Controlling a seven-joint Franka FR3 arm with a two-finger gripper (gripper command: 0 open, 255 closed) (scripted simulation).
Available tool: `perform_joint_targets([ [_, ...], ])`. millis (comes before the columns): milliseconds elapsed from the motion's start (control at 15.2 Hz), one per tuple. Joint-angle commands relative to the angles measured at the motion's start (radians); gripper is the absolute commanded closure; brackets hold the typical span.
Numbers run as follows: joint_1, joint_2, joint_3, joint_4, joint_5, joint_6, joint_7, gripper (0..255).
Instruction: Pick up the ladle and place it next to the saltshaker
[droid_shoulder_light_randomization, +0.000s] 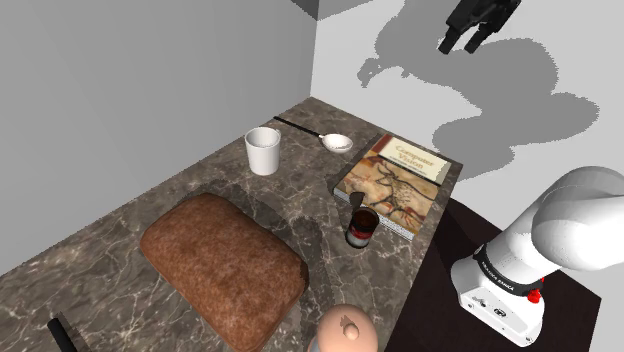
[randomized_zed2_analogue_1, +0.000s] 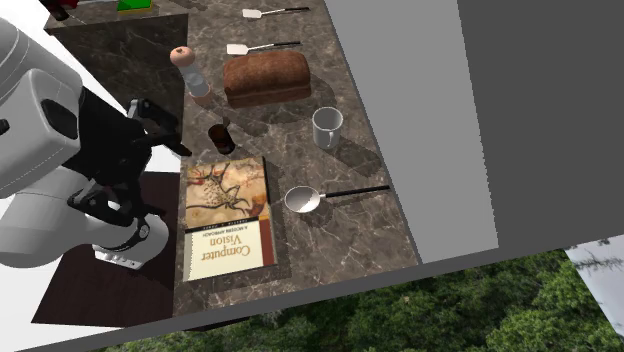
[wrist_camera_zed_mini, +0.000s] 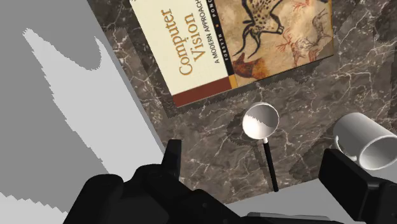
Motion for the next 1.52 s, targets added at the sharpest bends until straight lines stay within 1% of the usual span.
perform_joint_targets([
  [0,0.0,0.0,0.0,0.0,0.0,0.0,0.0,0],
  [330,0.03,0.128,-0.003,-0.03,0.013,0.141,-0.042,0],
  [726,0.066,0.31,-0.004,-0.025,0.033,0.297,-0.097,0],
  [1056,0.095,0.477,-0.002,0.013,0.055,0.408,-0.145,0],
  [1452,0.124,0.689,0.007,0.097,0.085,0.514,-0.205,0],
])
